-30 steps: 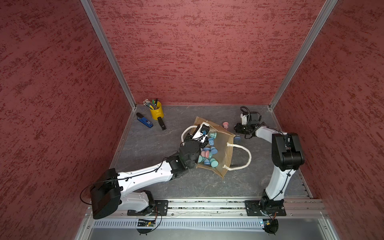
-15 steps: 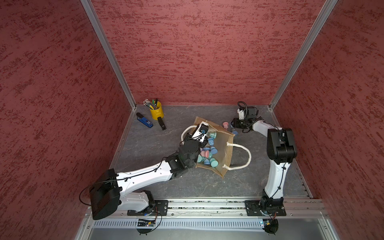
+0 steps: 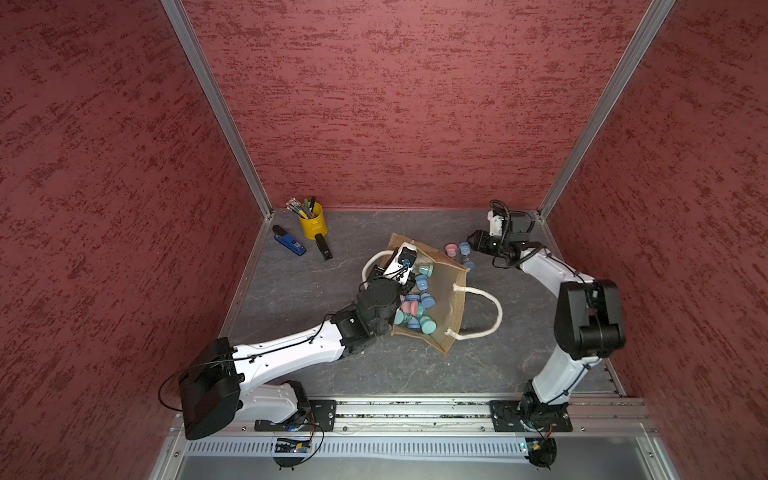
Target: 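Reach the right gripper back into the bag toward the timers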
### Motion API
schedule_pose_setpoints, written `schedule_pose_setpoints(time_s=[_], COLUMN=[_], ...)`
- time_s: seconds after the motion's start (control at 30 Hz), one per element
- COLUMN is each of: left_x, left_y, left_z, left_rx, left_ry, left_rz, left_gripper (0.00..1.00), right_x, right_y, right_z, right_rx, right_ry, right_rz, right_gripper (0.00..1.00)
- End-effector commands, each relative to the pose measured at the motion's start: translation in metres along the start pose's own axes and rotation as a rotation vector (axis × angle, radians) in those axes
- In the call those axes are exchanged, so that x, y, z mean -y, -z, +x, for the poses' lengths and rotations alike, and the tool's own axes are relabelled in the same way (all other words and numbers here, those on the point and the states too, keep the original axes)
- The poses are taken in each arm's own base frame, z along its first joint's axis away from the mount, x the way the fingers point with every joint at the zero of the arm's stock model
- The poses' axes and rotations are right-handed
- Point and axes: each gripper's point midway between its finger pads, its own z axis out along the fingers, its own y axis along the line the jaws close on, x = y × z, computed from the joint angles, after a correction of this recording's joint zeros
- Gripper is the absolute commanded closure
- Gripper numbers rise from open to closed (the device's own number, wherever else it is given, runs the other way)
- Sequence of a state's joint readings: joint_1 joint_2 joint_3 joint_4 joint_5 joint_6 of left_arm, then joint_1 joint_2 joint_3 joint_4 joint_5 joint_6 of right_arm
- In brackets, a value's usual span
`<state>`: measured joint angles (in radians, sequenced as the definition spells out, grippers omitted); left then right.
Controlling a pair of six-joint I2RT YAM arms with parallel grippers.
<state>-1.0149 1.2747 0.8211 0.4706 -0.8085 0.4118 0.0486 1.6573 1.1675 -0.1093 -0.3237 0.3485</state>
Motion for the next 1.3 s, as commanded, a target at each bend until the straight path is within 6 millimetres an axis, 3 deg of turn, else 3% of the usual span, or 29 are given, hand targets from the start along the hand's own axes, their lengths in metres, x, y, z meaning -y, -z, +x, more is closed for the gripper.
schedule_pose_setpoints(time_s=[0.0,0.07,0.1,0.2,0.33,0.47,0.6,0.73,0.9,1.0,1.27], left_x=[-0.012,-0.011,-0.011,-0.009,-0.009,-0.009,-0.009,-0.008,-0.004,-0.001,0.007], left_y=[0.001,0.001,0.001,0.001,0.001,0.0,0.0,0.0,0.0,0.0,0.001], left_z=[-0.025,-0.025,-0.024,-0.024,-0.024,-0.024,-0.025,-0.024,-0.024,-0.023,-0.025], left_rx=[0.058,0.056,0.053,0.051,0.05,0.051,0.057,0.058,0.066,0.073,0.107], left_ry=[0.082,0.083,0.083,0.086,0.086,0.08,0.071,0.07,0.075,0.086,0.106], left_rz=[-0.019,-0.014,-0.015,-0.005,-0.008,-0.012,-0.012,-0.005,0.017,0.034,0.081], left_gripper=[1.0,1.0,1.0,1.0,1.0,1.0,1.0,1.0,1.0,1.0,1.0], right_x=[-0.052,-0.081,-0.09,-0.146,-0.197,-0.227,-0.242,-0.237,-0.217,-0.203,-0.198], right_y=[0.053,0.102,0.117,0.18,0.222,0.242,0.227,0.193,0.147,0.123,0.086], right_z=[-0.03,-0.029,-0.027,-0.021,0.014,0.045,0.085,0.134,0.185,0.201,0.232], right_rx=[0.186,0.287,0.316,0.419,0.435,0.383,0.262,0.137,-0.004,-0.046,-0.098], right_ry=[-0.066,-0.06,-0.053,0.036,0.208,0.303,0.407,0.527,0.569,0.526,0.414], right_rz=[-0.222,-0.336,-0.37,-0.546,-0.58,-0.631,-0.601,-0.48,-0.351,-0.288,-0.278], right_gripper=[0.41,0.41,0.41,0.41,0.42,0.46,0.5,0.53,0.53,0.53,0.48])
